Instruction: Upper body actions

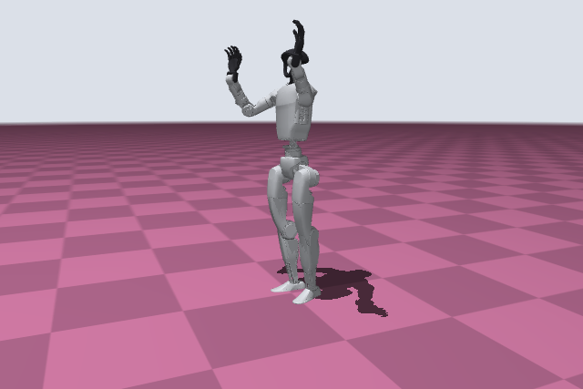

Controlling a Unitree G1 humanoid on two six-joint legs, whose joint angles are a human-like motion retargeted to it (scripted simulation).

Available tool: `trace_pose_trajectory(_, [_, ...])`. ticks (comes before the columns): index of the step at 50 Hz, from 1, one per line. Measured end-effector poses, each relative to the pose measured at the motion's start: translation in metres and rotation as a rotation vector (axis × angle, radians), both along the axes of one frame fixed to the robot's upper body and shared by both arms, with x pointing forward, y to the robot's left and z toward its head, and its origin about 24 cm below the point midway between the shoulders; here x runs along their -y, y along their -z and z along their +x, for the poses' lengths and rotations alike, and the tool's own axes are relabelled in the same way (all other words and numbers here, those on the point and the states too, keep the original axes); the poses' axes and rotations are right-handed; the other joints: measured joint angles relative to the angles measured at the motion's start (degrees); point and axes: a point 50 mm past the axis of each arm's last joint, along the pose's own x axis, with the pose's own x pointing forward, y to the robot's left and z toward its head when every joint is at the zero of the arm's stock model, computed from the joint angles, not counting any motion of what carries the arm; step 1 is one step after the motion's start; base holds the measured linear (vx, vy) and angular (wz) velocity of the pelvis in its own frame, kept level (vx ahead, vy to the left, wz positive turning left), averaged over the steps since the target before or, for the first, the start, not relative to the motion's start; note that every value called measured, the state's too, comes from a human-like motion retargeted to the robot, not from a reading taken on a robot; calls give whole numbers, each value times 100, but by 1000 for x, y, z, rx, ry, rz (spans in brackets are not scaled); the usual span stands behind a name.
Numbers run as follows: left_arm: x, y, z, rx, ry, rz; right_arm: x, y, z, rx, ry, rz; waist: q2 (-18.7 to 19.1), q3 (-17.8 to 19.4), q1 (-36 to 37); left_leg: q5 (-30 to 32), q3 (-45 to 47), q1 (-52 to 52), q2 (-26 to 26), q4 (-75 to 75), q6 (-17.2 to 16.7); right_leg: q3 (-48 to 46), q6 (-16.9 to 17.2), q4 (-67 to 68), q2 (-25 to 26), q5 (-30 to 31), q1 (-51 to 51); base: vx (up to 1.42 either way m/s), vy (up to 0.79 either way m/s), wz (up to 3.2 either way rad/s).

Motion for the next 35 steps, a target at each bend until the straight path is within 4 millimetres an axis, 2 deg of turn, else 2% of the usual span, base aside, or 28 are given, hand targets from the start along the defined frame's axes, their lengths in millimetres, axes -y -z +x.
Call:
trace_pose_trajectory(5, [57, -31, 3, -47, -55, 365, -50, -19, -19, 126, -14, -296, 16, -41, 18, -3, 10, -4, 5, 0, 1, 8, 1, 3, 5, 0, -11, 0, 0, 0])
trace_pose_trajectory(8, [94, -44, 3, -74, -228, 615, -79, -25, -34, 217, 25, -476, 23, -59, 30, -7, 3, 4, 5, 0, 4, 7, 4, 6, 7, -5, -1, 0, 0, 0])
trace_pose_trajectory(11, [113, -51, 1, -50, -441, 752, -89, -27, -42, 285, 96, -541, 23, -48, 53, -10, -4, 17, 6, 4, 7, 3, 6, 7, 10, -9, 17, 0, 0, 0])
trace_pose_trajectory(14, [117, -52, 1, -8, -535, 778, -86, -27, -42, 296, 131, -522, 22, -42, 69, -11, -8, 24, 4, 3, 9, -1, 9, 8, 10, -13, 26, 0, 0, 0])
trace_pose_trajectory(16, [109, -50, 2, -10, -513, 733, -76, -26, -36, 259, 121, -469, 19, -48, 67, -11, -10, 20, 2, 2, 10, -1, 9, 8, 8, -14, 22, 0, 0, 0])
trace_pose_trajectory(19, [84, -43, 4, -61, -455, 585, -53, -21, -25, 181, 113, -345, 11, -62, 58, -14, -8, 7, -4, 3, 11, 0, 9, 7, 3, -11, 7, 0, 0, 0])
trace_pose_trajectory(25, [9, -15, -3, -129, -412, 178, 8, -1, -2, 4, 166, -12, 36, -97, 18, -20, 6, -22, -13, 1, 12, 14, 8, 6, -4, -8, -30, 0, 0, 0])
trace_pose_trajectory(30, [-46, 21, -21, -61, -395, -176, 48, 24, 8, -129, 107, 268, 59, -89, -33, -26, -4, -38, -21, 8, 14, 13, 9, 6, -8, -14, -39, 0, 0, 0])
trace_pose_trajectory(32, [-56, 30, -28, 0, -329, -264, 56, 31, 10, -138, 57, 343, 67, -85, -52, -28, -8, -43, -21, 8, 14, 10, 10, 6, -9, -16, -43, 0, 0, 0])
trace_pose_trajectory(35, [-60, 36, -31, 94, -213, -322, 61, 36, 11, -123, 0, 401, 71, -74, -67, -29, -16, -39, -23, 7, 15, 3, 10, 6, -9, -17, -39, 0, 0, 0])
